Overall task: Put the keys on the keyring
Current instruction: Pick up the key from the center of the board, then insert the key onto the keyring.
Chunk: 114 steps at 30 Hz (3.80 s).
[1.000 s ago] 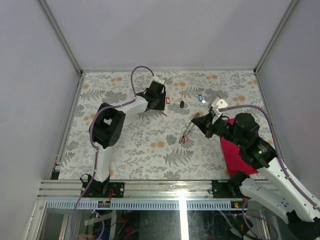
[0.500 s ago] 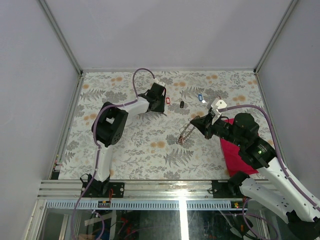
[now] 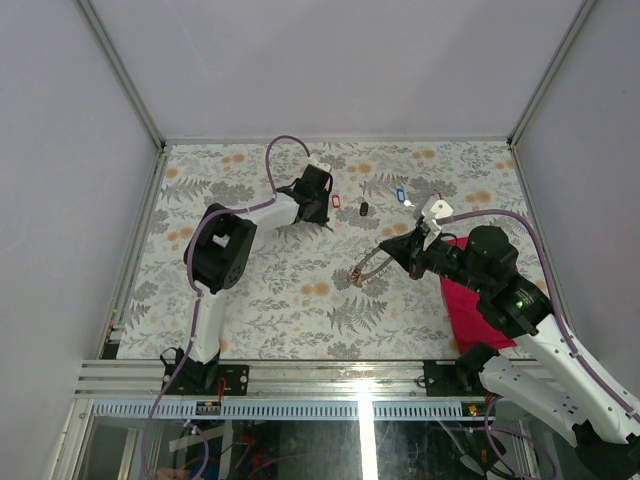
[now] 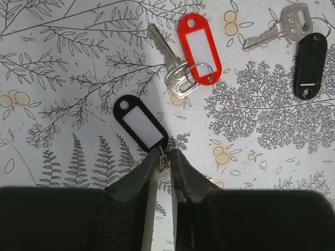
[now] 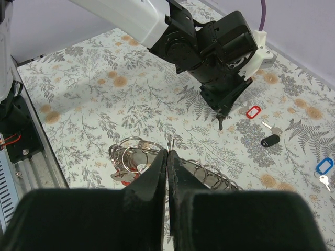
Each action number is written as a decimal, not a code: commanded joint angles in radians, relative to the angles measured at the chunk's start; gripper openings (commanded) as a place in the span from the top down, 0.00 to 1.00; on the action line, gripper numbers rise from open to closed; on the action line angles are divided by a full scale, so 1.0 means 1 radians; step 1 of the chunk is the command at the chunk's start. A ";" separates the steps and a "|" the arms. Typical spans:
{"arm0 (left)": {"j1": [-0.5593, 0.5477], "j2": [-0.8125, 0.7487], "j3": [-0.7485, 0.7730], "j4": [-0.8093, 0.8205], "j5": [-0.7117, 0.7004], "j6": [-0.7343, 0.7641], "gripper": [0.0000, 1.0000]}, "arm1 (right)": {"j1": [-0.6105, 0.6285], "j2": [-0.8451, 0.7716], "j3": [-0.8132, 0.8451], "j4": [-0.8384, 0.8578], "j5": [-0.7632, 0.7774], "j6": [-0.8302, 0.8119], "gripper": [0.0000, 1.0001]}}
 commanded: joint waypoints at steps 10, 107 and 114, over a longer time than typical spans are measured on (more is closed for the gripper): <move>0.007 -0.036 0.001 0.005 0.013 0.030 1.00 | -0.002 0.005 0.011 0.090 -0.009 -0.005 0.99; -0.074 -1.000 -0.452 0.958 1.256 0.391 1.00 | 0.070 0.133 0.310 0.154 -0.338 0.192 1.00; -0.098 -1.015 -0.454 0.974 1.271 0.392 1.00 | 0.070 0.140 0.291 0.259 -0.416 0.247 1.00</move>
